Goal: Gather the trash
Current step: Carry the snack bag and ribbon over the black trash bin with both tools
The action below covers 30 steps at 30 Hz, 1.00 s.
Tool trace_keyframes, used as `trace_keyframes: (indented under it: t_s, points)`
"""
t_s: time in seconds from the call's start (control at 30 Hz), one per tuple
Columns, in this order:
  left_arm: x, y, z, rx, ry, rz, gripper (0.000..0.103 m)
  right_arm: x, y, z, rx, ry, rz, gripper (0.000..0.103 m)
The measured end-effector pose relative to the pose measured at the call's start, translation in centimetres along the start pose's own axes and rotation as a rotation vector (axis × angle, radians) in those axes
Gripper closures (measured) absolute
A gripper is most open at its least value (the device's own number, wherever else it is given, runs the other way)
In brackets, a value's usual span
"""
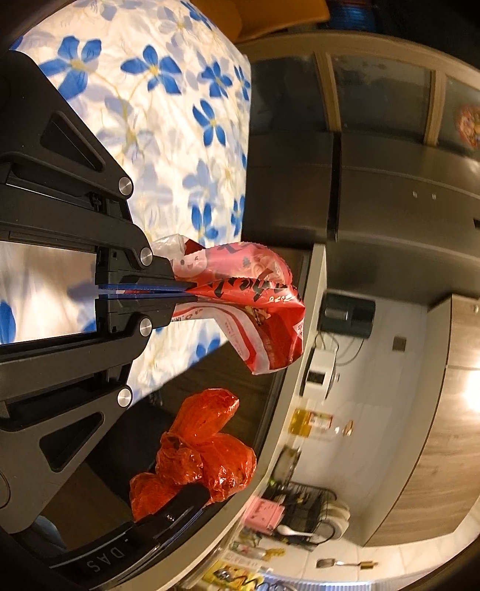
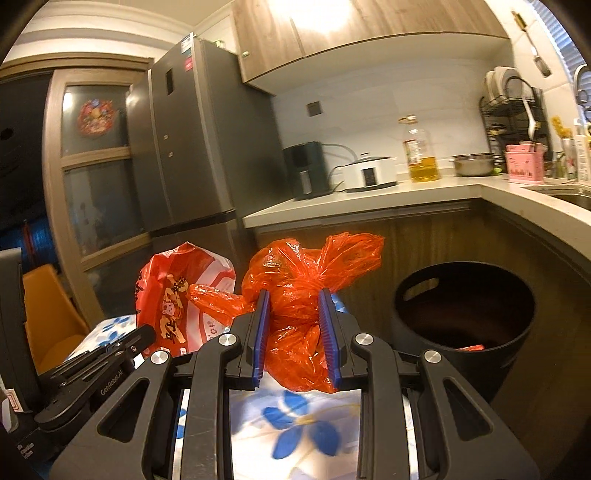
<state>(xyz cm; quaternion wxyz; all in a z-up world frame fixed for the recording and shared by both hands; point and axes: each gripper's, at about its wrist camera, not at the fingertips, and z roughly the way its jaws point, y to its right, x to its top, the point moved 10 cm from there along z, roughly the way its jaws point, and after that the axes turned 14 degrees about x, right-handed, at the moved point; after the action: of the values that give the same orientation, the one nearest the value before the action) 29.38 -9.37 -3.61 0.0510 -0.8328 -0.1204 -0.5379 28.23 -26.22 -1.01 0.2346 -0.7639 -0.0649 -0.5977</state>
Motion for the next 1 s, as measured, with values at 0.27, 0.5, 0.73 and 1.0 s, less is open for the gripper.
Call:
trace_keyframes:
  t_s: [0.27,0.5,0.73,1.0]
  points:
    - [0.3,5.9,-0.1,-0.083,0.011,0.054,0.103,1.4,4.7,-2.4,-0.095,0.038,0.011,0.076]
    - [0.6,11.3,-0.2,-0.157,0.023,0.091,0.103,2.5,9.2,-4.6,-0.188,0.073,0.024,0.076]
    - [0.7,16.6,-0.3,-0.222,0.031,0.119,0.103,3.7,14.0,-6.6,-0.283,0.107,0.054,0.076]
    - [1.1,21.1,0.7,-0.271,0.042,0.134,0.103,4.3,17.1,-6.0,-0.332,0.109,0.054,0.076]
